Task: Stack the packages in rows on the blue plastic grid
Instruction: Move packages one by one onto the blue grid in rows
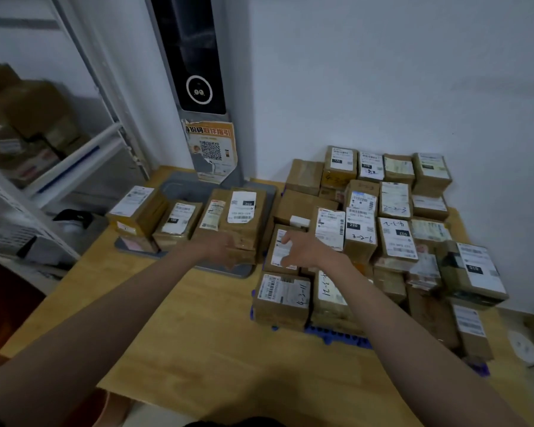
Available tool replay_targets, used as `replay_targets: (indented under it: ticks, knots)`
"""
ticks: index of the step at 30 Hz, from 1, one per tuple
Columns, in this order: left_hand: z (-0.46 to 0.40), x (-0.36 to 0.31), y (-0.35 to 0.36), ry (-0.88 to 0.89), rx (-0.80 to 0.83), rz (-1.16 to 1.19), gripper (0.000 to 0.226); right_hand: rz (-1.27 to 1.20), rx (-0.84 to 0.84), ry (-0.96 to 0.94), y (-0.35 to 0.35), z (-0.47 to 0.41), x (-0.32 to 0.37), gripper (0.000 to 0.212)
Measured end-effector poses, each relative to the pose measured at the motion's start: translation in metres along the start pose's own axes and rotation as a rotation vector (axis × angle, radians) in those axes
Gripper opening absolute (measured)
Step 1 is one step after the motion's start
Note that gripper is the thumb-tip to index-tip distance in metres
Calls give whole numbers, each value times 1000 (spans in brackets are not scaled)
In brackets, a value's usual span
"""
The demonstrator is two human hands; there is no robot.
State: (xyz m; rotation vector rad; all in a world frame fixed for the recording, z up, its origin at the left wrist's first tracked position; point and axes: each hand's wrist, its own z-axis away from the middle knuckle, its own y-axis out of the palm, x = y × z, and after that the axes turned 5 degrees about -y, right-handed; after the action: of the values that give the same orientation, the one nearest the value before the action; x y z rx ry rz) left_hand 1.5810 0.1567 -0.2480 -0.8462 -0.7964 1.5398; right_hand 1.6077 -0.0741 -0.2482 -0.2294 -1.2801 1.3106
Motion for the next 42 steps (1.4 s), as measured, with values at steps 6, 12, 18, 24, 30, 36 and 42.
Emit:
replay_targets:
  ticks: [6,12,18,24,30,36,42]
  knots:
    - [-33,51,-6,42,0,7,11,-68,-25,74,27,-46,29,63]
    - [-73,80,2,71,27,85,22,-134,-71,184,41,-88,39,65]
    - [-104,93,-3,83,72,300,33,-255,-170,273,52,-116,43,71]
    - [-125,93,-11,195,84,402,52,-344,-293,242,60,-134,52,47]
    - [-139,85,-11,273,114,515,60,-324,-274,209,57,-141,63,40]
    - [-140,90,-8,269,66,504,67,-331,-280,202,55,-137,70,44]
    - [-130,90,-14,185,60,524,75,-336,-292,181,51,-127,72,43]
